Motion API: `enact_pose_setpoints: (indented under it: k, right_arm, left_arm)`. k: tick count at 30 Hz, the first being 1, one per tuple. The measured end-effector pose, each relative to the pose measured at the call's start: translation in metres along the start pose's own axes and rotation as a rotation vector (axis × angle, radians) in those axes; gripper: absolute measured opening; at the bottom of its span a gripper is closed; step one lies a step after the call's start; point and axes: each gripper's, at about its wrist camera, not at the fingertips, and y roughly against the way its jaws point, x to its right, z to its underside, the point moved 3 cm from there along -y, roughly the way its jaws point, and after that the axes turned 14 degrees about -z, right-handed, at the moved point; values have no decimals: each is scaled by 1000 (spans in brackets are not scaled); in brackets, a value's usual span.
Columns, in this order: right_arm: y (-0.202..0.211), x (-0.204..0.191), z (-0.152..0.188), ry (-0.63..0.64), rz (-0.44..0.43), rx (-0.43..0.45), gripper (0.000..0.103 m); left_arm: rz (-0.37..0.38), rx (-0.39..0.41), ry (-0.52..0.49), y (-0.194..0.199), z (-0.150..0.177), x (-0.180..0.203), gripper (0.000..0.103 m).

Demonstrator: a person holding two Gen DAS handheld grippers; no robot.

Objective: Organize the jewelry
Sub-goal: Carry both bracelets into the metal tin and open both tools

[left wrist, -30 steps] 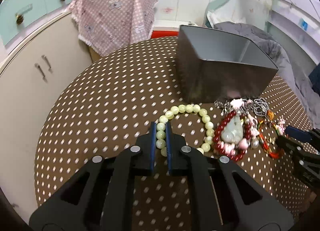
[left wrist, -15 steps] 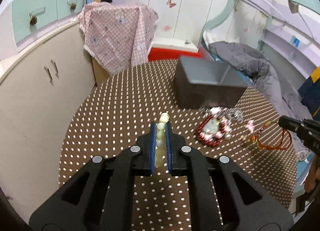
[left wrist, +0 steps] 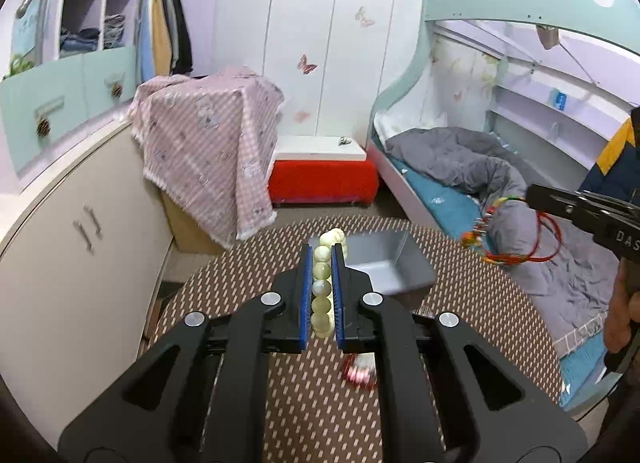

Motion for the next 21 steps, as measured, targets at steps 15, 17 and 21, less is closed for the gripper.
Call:
enact_pose_setpoints:
  k: [15, 17, 21]
  right_arm:
    - [-53, 69, 2, -228, 33, -11, 94]
    - [-42, 72, 2, -251, 46, 14, 95]
    - [-22, 68, 3, -252, 79, 51, 95]
  left_arm:
    - [-108, -102, 85, -78, -12, -6, 97]
    - [-117, -94, 99, -70, -11, -12, 97]
    - [-146, -64, 113, -47, -7, -22, 97]
